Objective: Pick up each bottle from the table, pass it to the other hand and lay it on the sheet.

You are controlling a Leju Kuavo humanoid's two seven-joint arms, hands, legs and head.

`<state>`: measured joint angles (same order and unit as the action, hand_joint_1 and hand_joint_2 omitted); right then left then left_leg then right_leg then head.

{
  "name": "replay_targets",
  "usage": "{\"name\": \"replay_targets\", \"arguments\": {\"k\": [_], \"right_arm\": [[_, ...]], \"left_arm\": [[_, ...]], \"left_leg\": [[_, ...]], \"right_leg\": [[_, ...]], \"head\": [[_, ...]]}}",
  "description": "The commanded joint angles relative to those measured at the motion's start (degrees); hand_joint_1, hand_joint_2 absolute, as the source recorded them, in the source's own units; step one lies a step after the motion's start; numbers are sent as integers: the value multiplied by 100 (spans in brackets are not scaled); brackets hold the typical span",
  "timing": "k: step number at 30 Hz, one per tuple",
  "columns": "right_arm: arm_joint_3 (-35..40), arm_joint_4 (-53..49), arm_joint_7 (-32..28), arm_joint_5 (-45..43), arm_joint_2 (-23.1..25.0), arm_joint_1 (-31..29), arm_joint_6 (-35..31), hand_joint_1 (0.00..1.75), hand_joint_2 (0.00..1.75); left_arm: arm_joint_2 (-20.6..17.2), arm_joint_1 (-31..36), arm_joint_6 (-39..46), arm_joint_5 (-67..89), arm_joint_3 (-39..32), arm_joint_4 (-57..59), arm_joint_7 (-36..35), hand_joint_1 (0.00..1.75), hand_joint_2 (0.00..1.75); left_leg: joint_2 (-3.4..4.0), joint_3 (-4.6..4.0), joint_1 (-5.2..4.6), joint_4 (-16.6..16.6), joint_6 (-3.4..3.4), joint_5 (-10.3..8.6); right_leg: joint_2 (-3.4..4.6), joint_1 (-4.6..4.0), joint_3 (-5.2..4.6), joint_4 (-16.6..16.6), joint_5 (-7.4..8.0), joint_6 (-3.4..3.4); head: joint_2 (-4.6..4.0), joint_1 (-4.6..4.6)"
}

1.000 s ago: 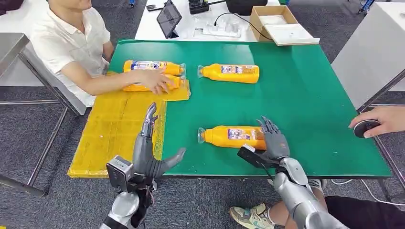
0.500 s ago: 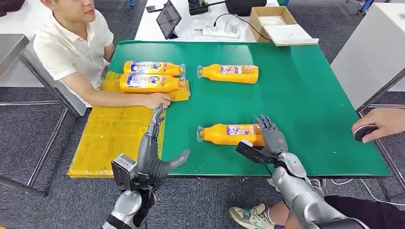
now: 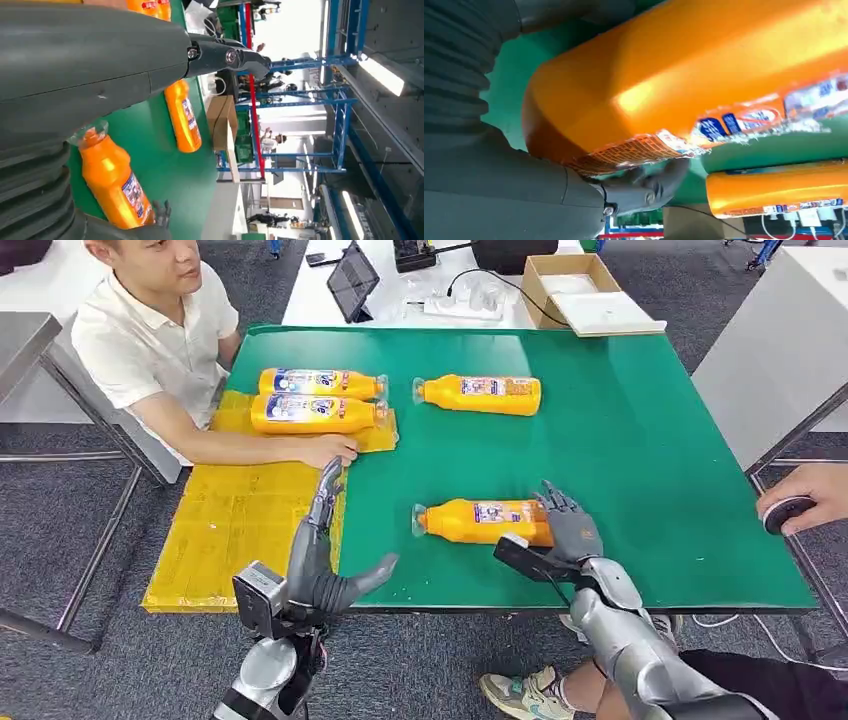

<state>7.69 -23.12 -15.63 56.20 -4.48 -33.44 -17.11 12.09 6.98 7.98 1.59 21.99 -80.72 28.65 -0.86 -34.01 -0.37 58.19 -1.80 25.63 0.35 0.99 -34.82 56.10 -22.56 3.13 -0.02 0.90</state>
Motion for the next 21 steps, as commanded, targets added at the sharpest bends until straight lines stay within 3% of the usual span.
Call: {"name": "replay_targets", "arguments": {"k": [1,21], "right_arm": [[584,437,-245,226,-199,69,235,175,175],[-18,-241,-1391,-1111,-49,378,-29,175,175]], "left_arm": [[-211,105,-151,-110,82,190,-78,0,175],[-163,51,-298,-313,-207,80,212,0,175]], "left_leg": [[-2,18,5,-7,9,3],[3,19,5,-4,10,3]], "right_leg": [[-8,-6,20,-7,-5,-9],[-3,-6,19,-5,-3,-10]], "head": [[0,-2],[0,-2]]}}
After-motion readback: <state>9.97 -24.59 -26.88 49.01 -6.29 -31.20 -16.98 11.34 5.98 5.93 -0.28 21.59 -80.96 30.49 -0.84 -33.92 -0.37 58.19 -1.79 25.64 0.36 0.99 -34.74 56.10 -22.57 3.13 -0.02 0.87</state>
